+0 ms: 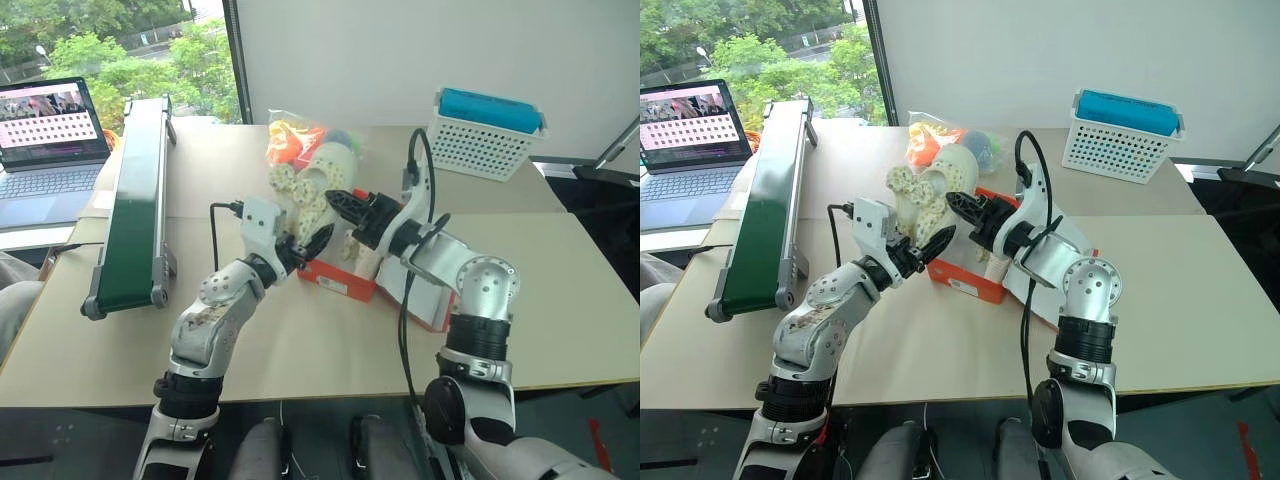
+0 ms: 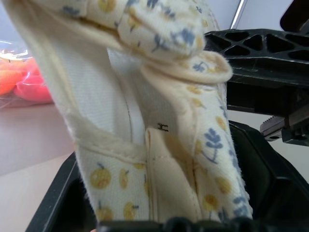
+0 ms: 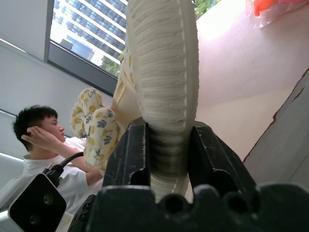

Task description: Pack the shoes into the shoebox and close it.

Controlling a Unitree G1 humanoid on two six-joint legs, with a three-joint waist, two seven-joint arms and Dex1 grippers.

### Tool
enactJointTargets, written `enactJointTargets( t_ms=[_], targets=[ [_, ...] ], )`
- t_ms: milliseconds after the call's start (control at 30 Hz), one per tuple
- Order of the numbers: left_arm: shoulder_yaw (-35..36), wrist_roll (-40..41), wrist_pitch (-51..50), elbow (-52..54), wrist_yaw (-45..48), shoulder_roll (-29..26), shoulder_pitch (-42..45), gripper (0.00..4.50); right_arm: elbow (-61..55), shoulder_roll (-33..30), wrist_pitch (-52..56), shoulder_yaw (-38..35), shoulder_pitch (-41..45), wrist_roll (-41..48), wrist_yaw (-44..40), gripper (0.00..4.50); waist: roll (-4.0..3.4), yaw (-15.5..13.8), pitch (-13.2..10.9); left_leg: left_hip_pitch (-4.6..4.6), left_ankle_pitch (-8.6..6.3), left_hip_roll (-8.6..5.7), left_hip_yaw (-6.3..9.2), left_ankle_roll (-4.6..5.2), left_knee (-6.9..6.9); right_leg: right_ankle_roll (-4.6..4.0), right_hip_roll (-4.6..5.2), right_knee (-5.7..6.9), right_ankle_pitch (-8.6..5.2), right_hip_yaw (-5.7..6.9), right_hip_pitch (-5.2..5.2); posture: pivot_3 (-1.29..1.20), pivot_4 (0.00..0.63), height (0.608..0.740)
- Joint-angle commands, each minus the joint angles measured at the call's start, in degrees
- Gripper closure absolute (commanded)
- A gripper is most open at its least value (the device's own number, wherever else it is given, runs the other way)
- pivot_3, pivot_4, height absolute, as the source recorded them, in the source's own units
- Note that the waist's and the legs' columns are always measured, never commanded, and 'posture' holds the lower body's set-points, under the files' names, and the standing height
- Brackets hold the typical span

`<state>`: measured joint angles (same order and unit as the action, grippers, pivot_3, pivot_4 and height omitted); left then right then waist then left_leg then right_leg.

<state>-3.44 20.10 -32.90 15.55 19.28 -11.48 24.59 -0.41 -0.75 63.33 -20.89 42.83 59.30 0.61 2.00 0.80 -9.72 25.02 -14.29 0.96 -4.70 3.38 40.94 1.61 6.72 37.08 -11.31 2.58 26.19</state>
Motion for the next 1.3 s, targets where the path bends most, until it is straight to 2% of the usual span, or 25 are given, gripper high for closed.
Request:
enactJointTargets(
  t_ms=[33, 133, 167, 200, 233, 433, 600, 933, 1133, 1300],
  targets=[
    [-2.2, -2.0, -0.3, 2.3, 0.5, -1.3, 0.5, 1.37, -2.7, -0.1, -1.8, 0.2, 0.5, 1.2, -0.1, 3.63, 0.00, 0.0, 0.0, 0.00, 0.00, 0.00, 0.00, 0.00, 0.00, 0.00, 0.00, 0.00, 0.00, 0.00, 0.00, 0.00, 0.150, 0.699],
    [-2.9, -2.6, 1.0, 2.2, 1.0, -1.4, 0.0, 1.37, -3.1, -0.2, -2.3, 0.7, 0.2, 0.5, 0.4, 3.63, 0.00, 0.0, 0.0, 0.00, 0.00, 0.00, 0.00, 0.00, 0.00, 0.00, 0.00, 0.00, 0.00, 0.00, 0.00, 0.00, 0.150, 0.699],
    [-2.9, -2.5, 1.4, 2.2, 1.3, -1.4, -0.1, 0.63, -3.1, -0.2, -2.5, 0.8, 0.2, 0.3, 0.6, 3.66, 0.00, 0.0, 0.0, 0.00, 0.00, 0.00, 0.00, 0.00, 0.00, 0.00, 0.00, 0.00, 0.00, 0.00, 0.00, 0.00, 0.150, 0.699],
    [-3.2, -2.6, 1.5, 2.3, 1.6, -1.6, -0.2, 0.44, -3.1, -0.2, -2.8, 0.8, 0.2, 0.1, 0.8, 3.66, 0.00, 0.0, 0.0, 0.00, 0.00, 0.00, 0.00, 0.00, 0.00, 0.00, 0.00, 0.00, 0.00, 0.00, 0.00, 0.00, 0.150, 0.699],
    [-3.4, -2.8, 1.4, 2.5, 2.0, -2.0, -0.2, 0.01, -3.0, -0.3, -3.1, 0.8, 0.3, -0.2, 1.1, 3.66, 0.00, 0.0, 0.0, 0.00, 0.00, 0.00, 0.00, 0.00, -0.01, 0.00, 0.00, 0.00, 0.00, 0.00, 0.01, 0.00, 0.150, 0.699],
    [-1.4, -0.4, 0.7, 2.2, 7.5, -6.6, -0.8, 0.01, 2.2, -2.2, -6.2, -2.6, 4.3, -3.5, 7.4, 3.66, -0.02, 0.0, 0.0, 0.00, 0.00, 0.01, -0.01, -0.01, 0.00, 0.00, -0.01, 0.01, 0.00, -0.01, 0.02, 0.00, 0.150, 0.699],
    [-0.1, -1.2, 2.0, 0.2, 10.7, -10.5, -1.6, 0.01, 8.8, -4.5, -4.4, -4.6, 7.9, -5.4, 13.3, 3.66, -0.03, 0.1, 0.0, 0.00, 0.00, 0.01, -0.02, -0.01, -0.03, 0.01, -0.02, -0.02, -0.01, -0.02, 0.03, 0.00, 0.150, 0.699],
    [-0.1, -2.5, 2.6, 0.0, 10.4, -10.2, -2.2, 0.01, 22.2, -7.5, -0.6, -0.4, 10.9, -12.3, 10.6, 3.66, -0.04, 0.1, 0.0, 0.00, 0.00, 0.02, -0.06, 0.00, -0.03, 0.01, -0.02, -0.01, -0.01, -0.06, 0.03, 0.00, 0.150, 0.699],
    [0.4, -2.6, 2.6, 0.2, 10.1, -10.4, -2.6, 0.01, 34.8, -13.2, -3.1, 11.0, 16.4, -24.7, 0.8, 3.66, -0.05, 0.2, 0.0, -0.01, 0.00, 0.01, -0.06, 0.00, -0.04, 0.01, -0.02, -0.02, -0.01, -0.07, 0.03, 0.00, 0.150, 0.699],
    [0.7, -2.5, 2.5, 0.5, 9.9, -10.5, -2.6, 0.01, 39.0, -18.9, -6.2, 25.2, 19.2, -36.6, -10.7, 3.66, -0.05, -0.2, 0.0, 0.00, -0.01, 0.00, -0.04, 0.01, -0.02, 0.02, -0.02, -0.06, -0.01, -0.06, -0.01, 0.00, 0.150, 0.699]
  ],
)
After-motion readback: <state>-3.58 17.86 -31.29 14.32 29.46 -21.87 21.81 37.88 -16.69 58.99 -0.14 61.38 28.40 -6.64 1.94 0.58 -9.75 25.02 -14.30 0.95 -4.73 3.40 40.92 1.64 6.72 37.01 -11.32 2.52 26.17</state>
